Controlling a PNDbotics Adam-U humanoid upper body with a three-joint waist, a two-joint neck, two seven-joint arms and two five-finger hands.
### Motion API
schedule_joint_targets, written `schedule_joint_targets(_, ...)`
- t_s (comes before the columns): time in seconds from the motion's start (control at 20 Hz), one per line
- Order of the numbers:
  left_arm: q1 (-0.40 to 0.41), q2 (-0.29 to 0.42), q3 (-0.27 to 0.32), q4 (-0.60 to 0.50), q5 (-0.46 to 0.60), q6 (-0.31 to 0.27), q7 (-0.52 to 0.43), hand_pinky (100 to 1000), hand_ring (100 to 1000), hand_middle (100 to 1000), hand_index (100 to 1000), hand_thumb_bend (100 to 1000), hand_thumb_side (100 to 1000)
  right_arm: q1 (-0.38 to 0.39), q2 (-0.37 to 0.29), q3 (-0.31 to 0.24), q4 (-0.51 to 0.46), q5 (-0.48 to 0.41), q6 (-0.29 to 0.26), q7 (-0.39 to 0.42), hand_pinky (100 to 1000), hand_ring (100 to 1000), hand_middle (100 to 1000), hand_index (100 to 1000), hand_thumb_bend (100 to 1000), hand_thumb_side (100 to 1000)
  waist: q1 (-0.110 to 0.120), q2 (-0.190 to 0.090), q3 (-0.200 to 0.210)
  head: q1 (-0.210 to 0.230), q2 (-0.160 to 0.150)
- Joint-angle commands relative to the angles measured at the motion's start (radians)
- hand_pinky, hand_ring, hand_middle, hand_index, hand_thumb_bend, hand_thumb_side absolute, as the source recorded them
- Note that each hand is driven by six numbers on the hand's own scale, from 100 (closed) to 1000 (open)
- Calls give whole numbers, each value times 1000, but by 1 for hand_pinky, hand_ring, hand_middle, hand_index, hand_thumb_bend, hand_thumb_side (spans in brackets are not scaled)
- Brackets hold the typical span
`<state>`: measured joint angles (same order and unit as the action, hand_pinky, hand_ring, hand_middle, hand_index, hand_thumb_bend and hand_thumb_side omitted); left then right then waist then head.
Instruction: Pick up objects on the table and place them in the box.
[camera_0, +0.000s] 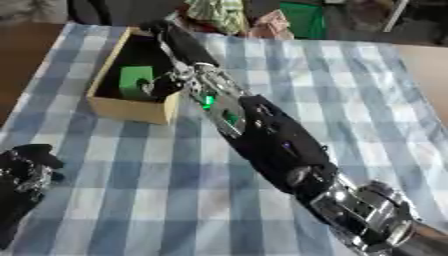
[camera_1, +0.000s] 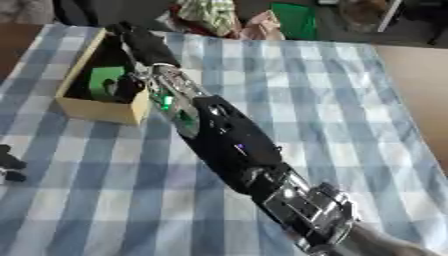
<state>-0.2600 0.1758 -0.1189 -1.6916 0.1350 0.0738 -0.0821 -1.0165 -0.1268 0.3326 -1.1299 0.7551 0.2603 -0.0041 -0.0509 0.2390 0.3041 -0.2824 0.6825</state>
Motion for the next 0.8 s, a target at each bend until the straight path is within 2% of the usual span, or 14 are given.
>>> schedule_joint_targets(0.05,0,9,8,-17,2,-4,6,548,603,510,658,100,207,-13,-47,-13,-91,-57,5,-11,820,967,796,932,390,100,10,-22,-11,15,-3)
schedule_joint_targets(0.3,11,12,20,-17,2,-7,18,549,603,510,658,100,206,44,-130,-43,-249,-222,38,-74,741,945,751,919,310,100,10,-25,-51,43,3)
schedule_joint_targets(0.6,21,18,30,-17,-1,-9,28,549,603,510,658,100,206,156,-220,-100,-389,-417,77,-259,679,916,712,905,275,100,13,-24,-98,68,15)
schedule_joint_targets(0.8,29,19,33,-15,-2,-9,31,549,604,512,658,100,206,234,-254,-126,-452,-512,76,-368,669,908,720,905,267,100,16,-27,-119,74,27)
